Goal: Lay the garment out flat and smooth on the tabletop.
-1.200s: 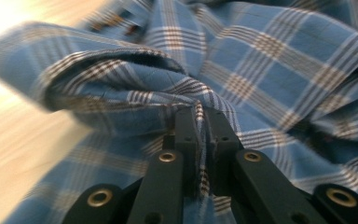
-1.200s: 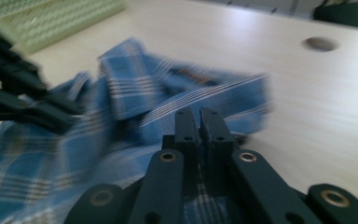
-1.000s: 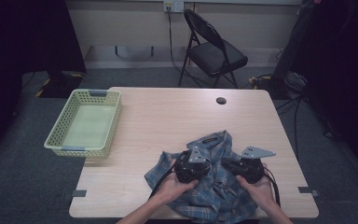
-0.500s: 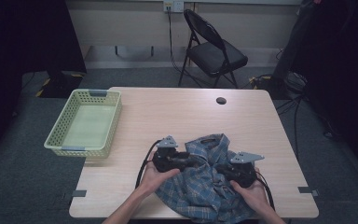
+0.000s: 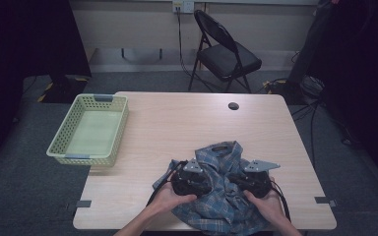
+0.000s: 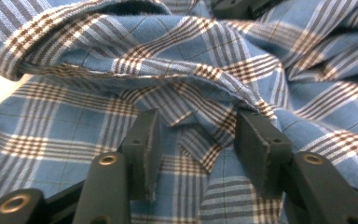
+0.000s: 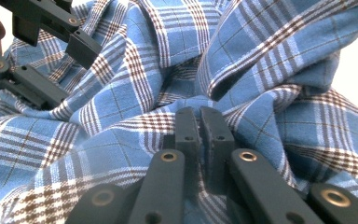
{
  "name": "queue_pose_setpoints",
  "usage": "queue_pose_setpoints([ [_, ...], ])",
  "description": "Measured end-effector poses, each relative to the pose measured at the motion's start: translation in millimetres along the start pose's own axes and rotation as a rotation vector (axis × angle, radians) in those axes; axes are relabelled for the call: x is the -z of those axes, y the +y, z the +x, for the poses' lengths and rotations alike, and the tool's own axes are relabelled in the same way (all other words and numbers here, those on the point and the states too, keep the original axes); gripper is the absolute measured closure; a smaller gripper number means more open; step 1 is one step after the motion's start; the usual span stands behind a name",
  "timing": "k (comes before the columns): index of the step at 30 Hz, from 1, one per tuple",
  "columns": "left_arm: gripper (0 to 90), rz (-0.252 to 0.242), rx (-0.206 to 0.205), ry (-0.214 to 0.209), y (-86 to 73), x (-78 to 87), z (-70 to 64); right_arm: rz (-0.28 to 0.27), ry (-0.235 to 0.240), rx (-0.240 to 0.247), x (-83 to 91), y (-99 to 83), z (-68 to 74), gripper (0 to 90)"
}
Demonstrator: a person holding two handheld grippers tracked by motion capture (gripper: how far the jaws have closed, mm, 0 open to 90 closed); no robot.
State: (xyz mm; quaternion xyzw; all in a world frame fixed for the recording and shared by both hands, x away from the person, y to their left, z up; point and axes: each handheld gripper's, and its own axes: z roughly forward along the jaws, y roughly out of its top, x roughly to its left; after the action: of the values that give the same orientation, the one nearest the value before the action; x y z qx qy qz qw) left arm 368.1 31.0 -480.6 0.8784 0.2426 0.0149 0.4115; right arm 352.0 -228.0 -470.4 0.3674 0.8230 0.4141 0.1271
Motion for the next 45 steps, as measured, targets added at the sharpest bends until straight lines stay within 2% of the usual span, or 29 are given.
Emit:
queue_pose_setpoints([
  [1,47.7,0.008,0.0,0.007,-0.2,-1.7,-1.4,0.001,0.0,0.0,0.0,0.1,0.0,87.0],
  [3,42.9,0.034,-0.002,0.063,-0.9,-6.9,-5.2,0.002,-0.001,0.0,0.0,0.2,-0.2,87.0],
  [4,42.0,0.039,-0.006,0.064,-1.2,-8.6,-6.6,0.002,-0.001,0.001,-0.1,0.2,-0.1,87.0],
  [6,49.8,0.039,-0.021,0.044,-0.6,-8.2,-9.2,0.001,-0.002,0.002,-0.1,0.1,0.1,87.0],
  [7,57.7,0.042,-0.039,0.03,-0.3,-7.8,-11.0,0.0,-0.002,0.001,-0.1,0.0,0.0,86.9],
  [10,72.8,0.066,-0.095,0.04,2.4,-6.8,-17.6,-0.001,-0.002,0.001,-0.1,0.0,0.3,86.9],
  [12,80.8,0.077,-0.102,0.044,3.8,-6.0,-19.3,-0.001,-0.001,0.001,0.0,0.1,-0.1,86.9],
  [14,87.6,0.082,-0.09,0.035,4.8,-4.0,-16.8,-0.002,0.001,-0.002,0.3,0.1,-0.7,86.9],
  [16,88.4,0.062,-0.061,0.024,5.5,0.0,-13.3,-0.003,0.002,-0.007,1.4,0.7,-1.3,86.9],
  [21,88.7,0.003,-0.026,0.013,8.6,15.5,-1.3,-0.029,-0.028,-0.007,10.6,2.5,-4.1,87.0],
  [27,88.8,-0.057,0.038,0.052,9.4,33.5,16.6,-0.08,-0.073,-0.04,28.4,6.5,-17.3,87.0],
  [35,88.8,-0.138,0.124,0.108,5.3,60.0,44.1,-0.157,-0.155,-0.114,56.1,7.5,-46.4,87.2],
  [40,88.9,-0.175,0.159,0.162,1.4,80.2,59.1,-0.214,-0.192,-0.176,77.0,6.8,-67.1,87.3],
  [45,89.0,-0.226,0.172,0.193,-1.7,100.1,64.7,-0.275,-0.212,-0.198,98.3,11.6,-76.5,87.5],
])
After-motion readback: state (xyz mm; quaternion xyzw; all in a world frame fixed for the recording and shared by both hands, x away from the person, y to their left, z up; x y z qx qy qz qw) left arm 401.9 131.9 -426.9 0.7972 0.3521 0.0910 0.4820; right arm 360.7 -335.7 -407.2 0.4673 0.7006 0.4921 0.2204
